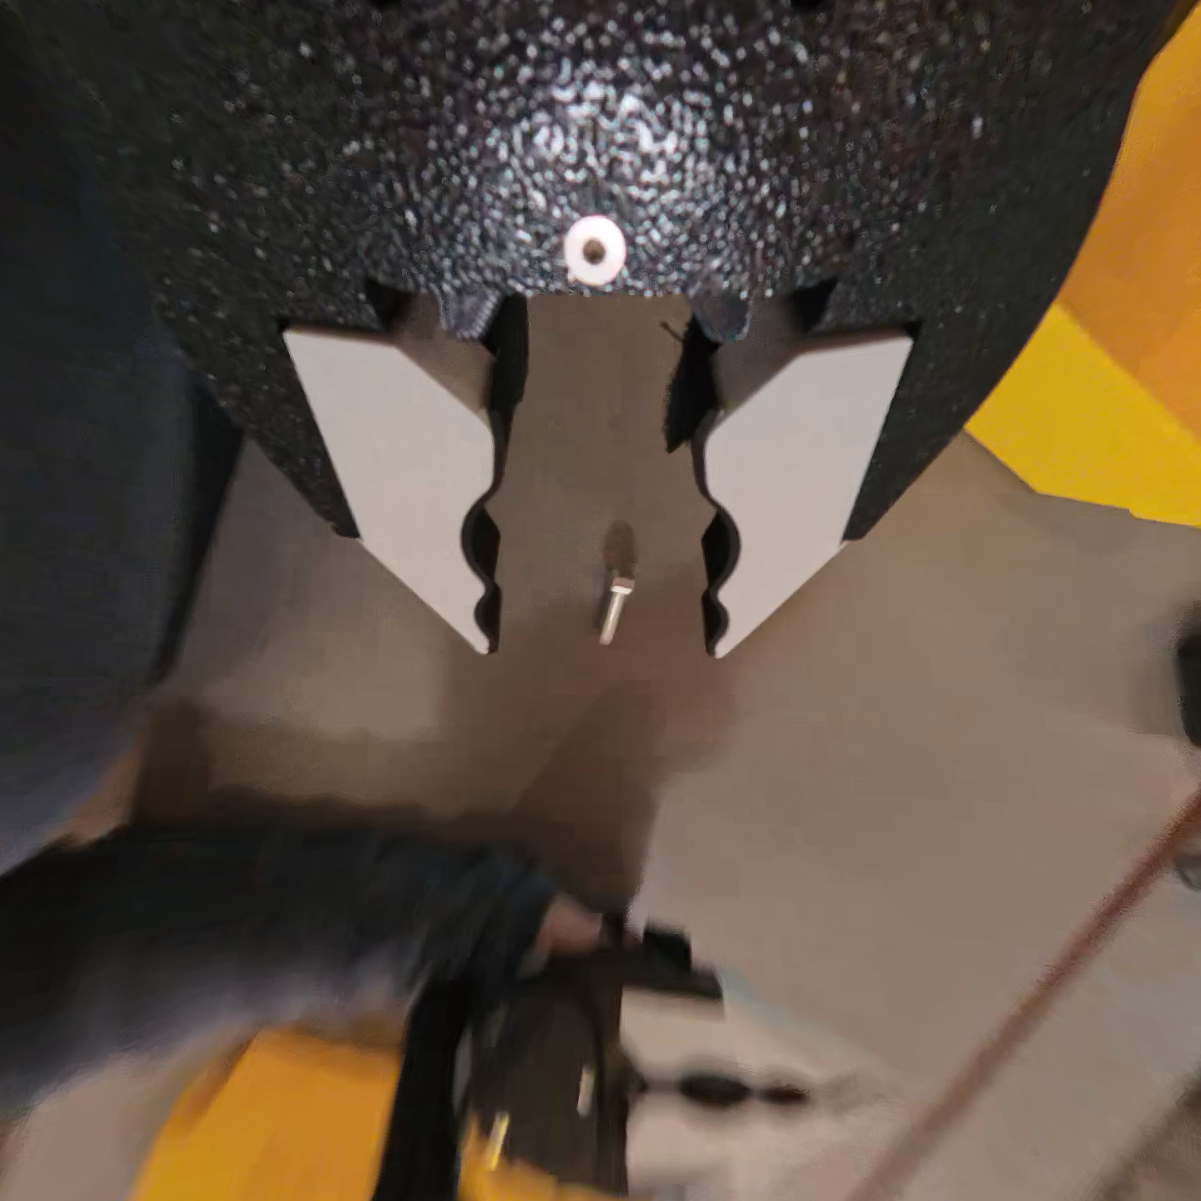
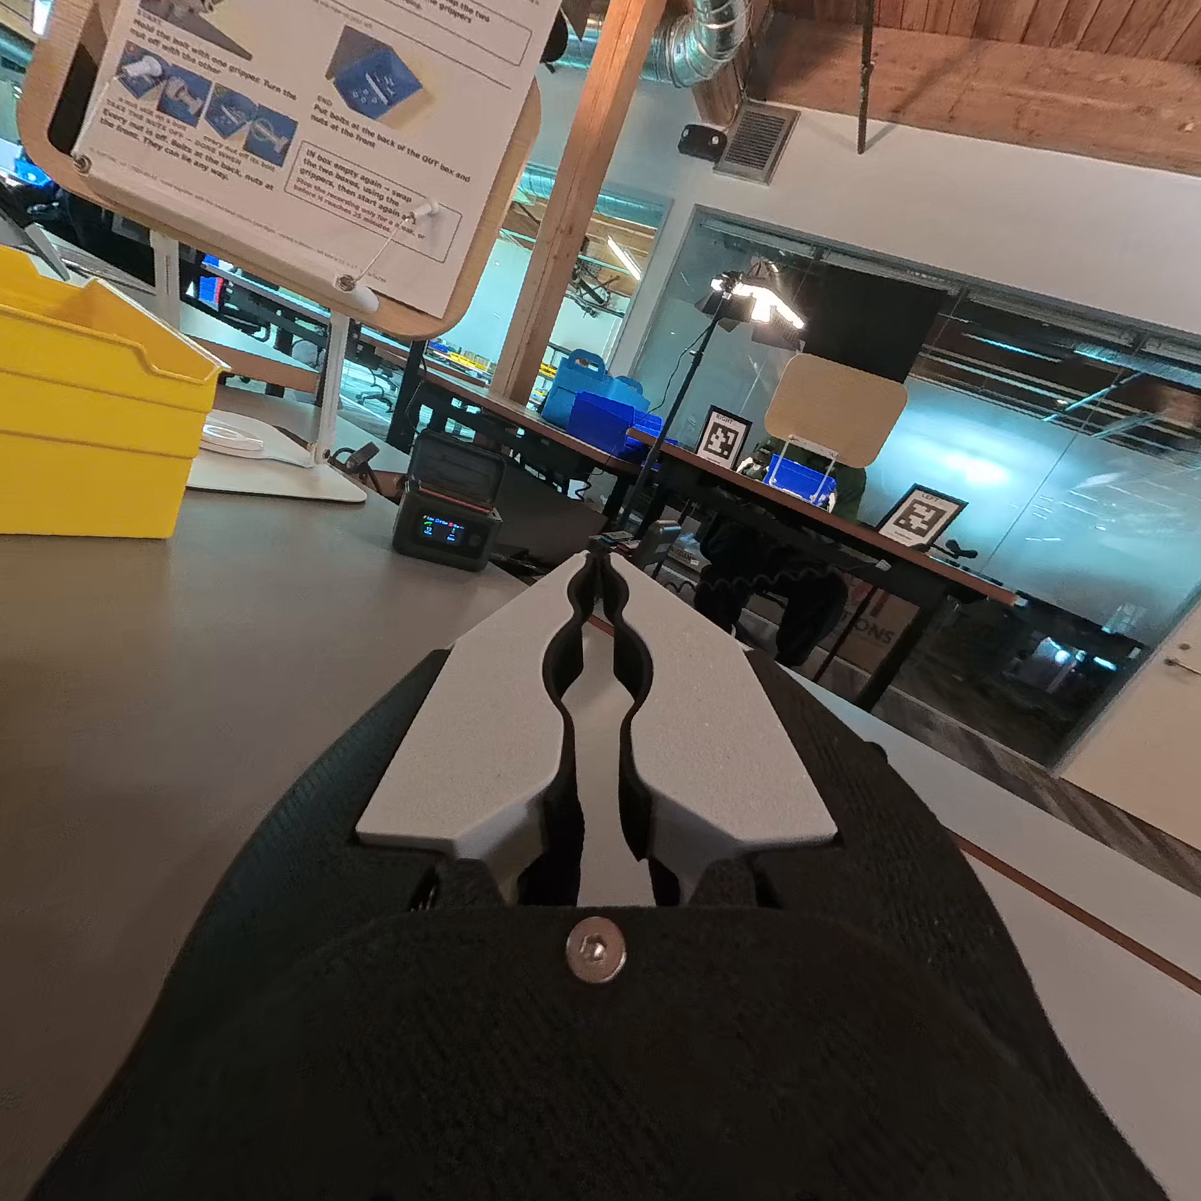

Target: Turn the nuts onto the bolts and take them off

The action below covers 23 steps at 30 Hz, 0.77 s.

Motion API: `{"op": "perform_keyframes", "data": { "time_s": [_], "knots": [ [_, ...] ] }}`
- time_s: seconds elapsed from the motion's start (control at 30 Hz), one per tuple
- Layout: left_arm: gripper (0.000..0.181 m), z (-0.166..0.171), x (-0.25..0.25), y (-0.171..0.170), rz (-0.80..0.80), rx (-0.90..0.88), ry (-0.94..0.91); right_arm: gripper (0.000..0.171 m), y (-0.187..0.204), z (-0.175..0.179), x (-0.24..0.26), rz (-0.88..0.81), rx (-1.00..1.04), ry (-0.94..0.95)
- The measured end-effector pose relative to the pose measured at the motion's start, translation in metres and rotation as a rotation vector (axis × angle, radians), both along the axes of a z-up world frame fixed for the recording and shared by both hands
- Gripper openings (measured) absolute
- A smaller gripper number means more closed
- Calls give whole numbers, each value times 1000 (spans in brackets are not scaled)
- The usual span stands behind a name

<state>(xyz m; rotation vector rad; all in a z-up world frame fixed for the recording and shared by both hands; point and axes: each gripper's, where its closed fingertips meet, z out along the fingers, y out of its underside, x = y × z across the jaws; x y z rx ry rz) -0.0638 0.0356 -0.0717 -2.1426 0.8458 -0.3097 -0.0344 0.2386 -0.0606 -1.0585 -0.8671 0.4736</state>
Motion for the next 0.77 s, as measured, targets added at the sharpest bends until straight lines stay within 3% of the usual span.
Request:
{"op": "perform_keyframes", "data": {
  "time_s": [0.03, 0.1, 0.17, 0.27, 0.33, 0.5, 0.77],
  "knots": [
    [52, 26, -5, -12, -20, 67, -118, 0, 0, 0, 0, 1, -2, 0],
    [42, 67, -42, -31, 46, 218, -291, 0, 0, -1, -2, 7, -2, -4],
    [39, 71, -112, -40, 292, 258, -331, 0, 1, -1, -3, 6, 0, -6],
    [45, 18, -202, -68, 618, 112, -123, 0, 1, -2, -5, 1, 9, -18],
    [49, -15, -231, -86, 715, -11, 15, 0, 2, -2, -6, -6, 16, -28],
    [28, -57, -237, -102, 737, -233, 42, 0, 2, -4, -7, -17, 27, -41],
    [29, -92, -238, -123, 694, -615, 160, 0, 3, -4, -6, -28, 33, -51]
  ]
}}
